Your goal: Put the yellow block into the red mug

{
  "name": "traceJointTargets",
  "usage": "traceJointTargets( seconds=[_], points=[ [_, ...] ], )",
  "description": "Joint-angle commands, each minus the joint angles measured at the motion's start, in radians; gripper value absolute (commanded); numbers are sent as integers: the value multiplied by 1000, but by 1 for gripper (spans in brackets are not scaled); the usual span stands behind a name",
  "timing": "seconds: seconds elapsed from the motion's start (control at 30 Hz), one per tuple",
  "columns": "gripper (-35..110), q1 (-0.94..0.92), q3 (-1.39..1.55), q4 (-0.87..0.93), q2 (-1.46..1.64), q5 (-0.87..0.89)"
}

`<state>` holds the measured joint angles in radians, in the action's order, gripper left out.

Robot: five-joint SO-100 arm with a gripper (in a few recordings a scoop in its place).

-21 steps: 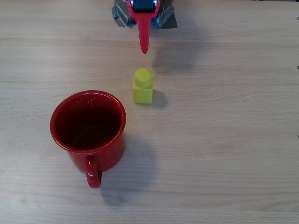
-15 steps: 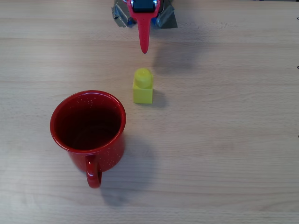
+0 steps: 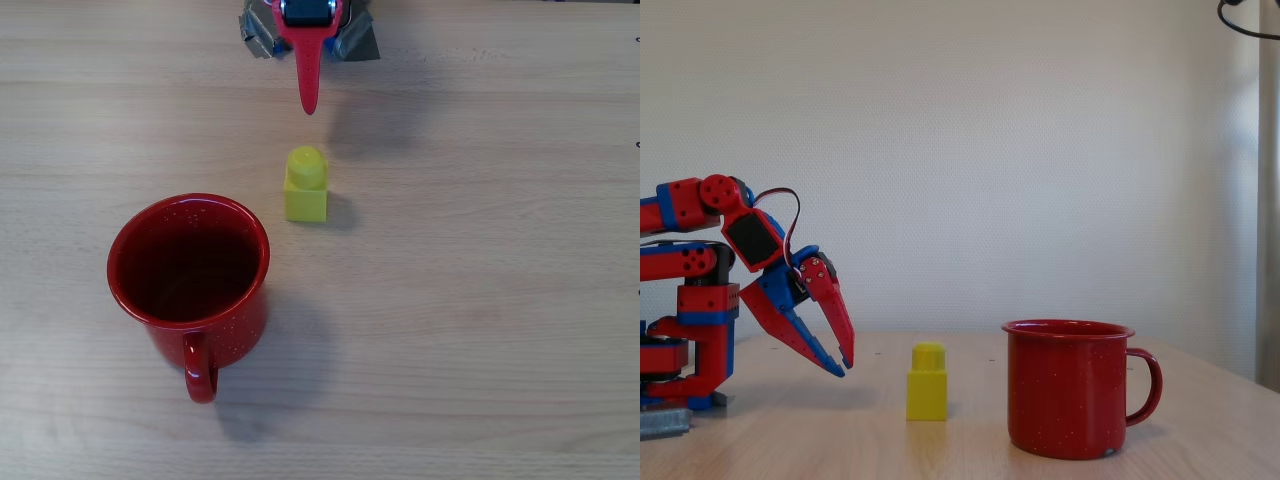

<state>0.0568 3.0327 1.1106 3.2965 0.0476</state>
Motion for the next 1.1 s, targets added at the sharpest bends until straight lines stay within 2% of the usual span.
traceJointTargets(
  seconds=[0.0, 0.43, 0.67, 1.07],
  points=[
    [0, 9, -23, -26, 9, 6],
    [0, 26, -46, -28, -38, 18],
    [0, 29, -222, -44, -224, 75],
    [0, 12, -517, 3, -491, 46]
  ],
)
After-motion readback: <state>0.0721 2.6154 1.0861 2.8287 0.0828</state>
